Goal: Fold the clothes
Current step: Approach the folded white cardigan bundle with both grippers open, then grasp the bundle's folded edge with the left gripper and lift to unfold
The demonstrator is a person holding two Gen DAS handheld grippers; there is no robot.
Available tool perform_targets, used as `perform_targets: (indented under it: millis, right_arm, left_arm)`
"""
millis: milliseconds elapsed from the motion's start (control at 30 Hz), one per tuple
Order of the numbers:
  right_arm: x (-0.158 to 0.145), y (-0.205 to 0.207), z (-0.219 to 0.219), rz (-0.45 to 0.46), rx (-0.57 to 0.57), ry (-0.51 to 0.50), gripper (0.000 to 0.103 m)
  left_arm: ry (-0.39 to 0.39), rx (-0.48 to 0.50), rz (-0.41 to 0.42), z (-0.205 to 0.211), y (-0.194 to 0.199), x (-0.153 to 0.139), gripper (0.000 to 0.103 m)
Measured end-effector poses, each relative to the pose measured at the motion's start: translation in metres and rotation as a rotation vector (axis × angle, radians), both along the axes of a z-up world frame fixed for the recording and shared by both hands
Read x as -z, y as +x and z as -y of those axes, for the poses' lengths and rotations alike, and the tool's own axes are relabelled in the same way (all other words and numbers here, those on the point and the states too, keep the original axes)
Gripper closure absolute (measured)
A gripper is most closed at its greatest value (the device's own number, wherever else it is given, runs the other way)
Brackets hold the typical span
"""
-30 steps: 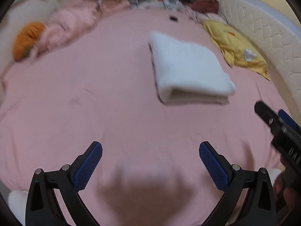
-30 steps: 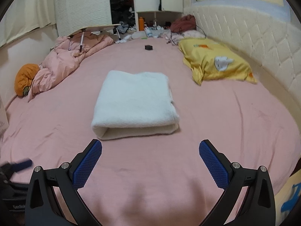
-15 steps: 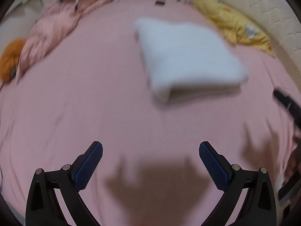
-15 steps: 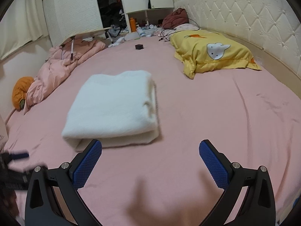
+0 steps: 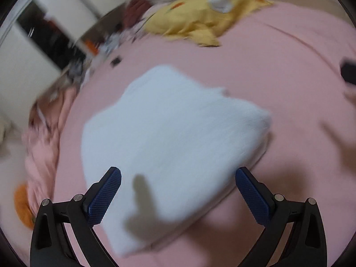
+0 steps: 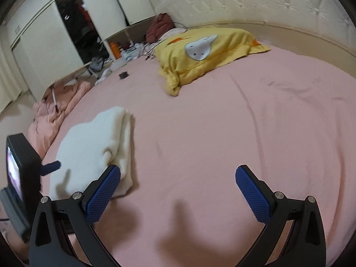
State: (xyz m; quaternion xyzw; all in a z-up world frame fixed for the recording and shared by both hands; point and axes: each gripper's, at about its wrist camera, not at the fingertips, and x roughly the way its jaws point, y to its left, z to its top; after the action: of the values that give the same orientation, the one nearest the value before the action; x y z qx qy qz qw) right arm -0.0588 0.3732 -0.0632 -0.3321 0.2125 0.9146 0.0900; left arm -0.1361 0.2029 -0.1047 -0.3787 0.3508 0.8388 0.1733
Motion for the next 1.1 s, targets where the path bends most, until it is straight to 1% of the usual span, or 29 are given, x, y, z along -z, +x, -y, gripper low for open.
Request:
perform_targets:
  millis: [167,200,333,433,500,667,867,933,1100]
  right_arm:
    - [-0.003,0.002,-0.005,-0.018,0.006,-0.015,0.000]
    - [-0.004,0.001,-0.005,-0.021,0.006,-0.016,0.000]
    - [-0.004,0.001,-0.009,-0.022,0.015,-0.027,0.000]
    - [-0.003,0.001,-0.011,-0.022,0.019,-0.040,0.000]
    - [-0.004,0.001,-0.010,-0.023,0.016,-0.033,0.000]
    - [-0.003,0.000,-0.008,-0.017,0.010,-0.024,0.000]
    - [-0.001,0.001,-0.005,-0.011,0.008,-0.026,0.000]
    - [-0.002,0.001,-0.004,-0.013,0.006,-0.021,0.000]
    - [-0.001,-0.001,-0.006,-0.006,0.003,-0.023,0.000]
  left_arm:
    - [-0.065,0.037,0.032,-0.020,-0.022,0.015,0.000]
    - [-0.065,0.033,0.034,-0.022,-0.026,0.015,0.000]
    - [-0.025,-0.010,0.054,-0.019,-0.041,0.006,0.000]
    - [-0.026,-0.019,0.058,-0.024,-0.049,0.004,0.000]
    - [-0.021,-0.028,0.058,-0.024,-0.048,0.003,0.000]
    - [0.018,-0.065,0.075,-0.018,-0.045,0.000,0.000]
    - [0.028,-0.077,0.076,-0.017,-0.042,-0.003,0.000]
    - [0.045,-0.088,0.086,-0.015,-0.041,-0.004,0.000]
    - [0.095,-0.117,0.077,-0.007,-0.039,-0.011,0.000]
